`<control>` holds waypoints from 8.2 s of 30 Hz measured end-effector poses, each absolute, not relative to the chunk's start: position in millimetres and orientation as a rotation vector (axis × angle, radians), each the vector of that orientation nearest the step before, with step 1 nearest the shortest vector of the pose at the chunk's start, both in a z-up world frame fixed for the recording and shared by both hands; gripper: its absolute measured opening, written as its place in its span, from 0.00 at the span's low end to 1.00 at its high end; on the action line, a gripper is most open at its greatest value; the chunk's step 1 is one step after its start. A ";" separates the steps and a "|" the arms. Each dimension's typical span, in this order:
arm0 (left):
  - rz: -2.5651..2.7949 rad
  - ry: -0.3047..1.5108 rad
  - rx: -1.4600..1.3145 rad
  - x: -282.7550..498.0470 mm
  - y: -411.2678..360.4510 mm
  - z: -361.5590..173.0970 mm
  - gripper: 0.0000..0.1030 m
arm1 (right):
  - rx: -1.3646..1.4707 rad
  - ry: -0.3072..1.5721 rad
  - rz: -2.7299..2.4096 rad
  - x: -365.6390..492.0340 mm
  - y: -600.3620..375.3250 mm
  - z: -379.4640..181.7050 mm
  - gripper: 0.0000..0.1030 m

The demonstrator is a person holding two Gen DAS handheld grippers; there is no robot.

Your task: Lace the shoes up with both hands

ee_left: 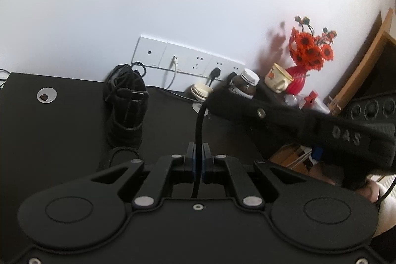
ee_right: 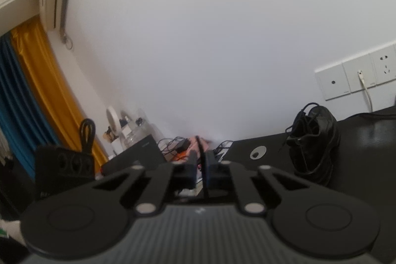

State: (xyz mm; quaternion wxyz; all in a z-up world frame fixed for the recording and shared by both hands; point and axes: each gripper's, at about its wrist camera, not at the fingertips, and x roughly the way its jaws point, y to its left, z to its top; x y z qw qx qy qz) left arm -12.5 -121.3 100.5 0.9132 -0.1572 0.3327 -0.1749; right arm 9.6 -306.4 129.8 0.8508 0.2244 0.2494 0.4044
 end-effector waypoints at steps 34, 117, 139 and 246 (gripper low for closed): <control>-0.305 0.701 -0.168 -6.0 -137.1 92.8 0.20 | 0.580 0.555 0.745 28.8 -332.4 118.3 0.04; -0.266 0.844 -0.626 -9.4 -9.3 -12.3 0.29 | -0.319 1.273 0.729 57.4 -162.1 65.9 0.04; -0.298 0.845 -0.690 -4.1 1.6 -19.7 0.30 | -0.411 1.166 0.716 46.6 -142.8 81.7 0.04; 0.072 0.734 0.108 8.4 -63.4 61.3 0.42 | -0.297 0.937 0.638 22.2 -163.1 59.3 0.03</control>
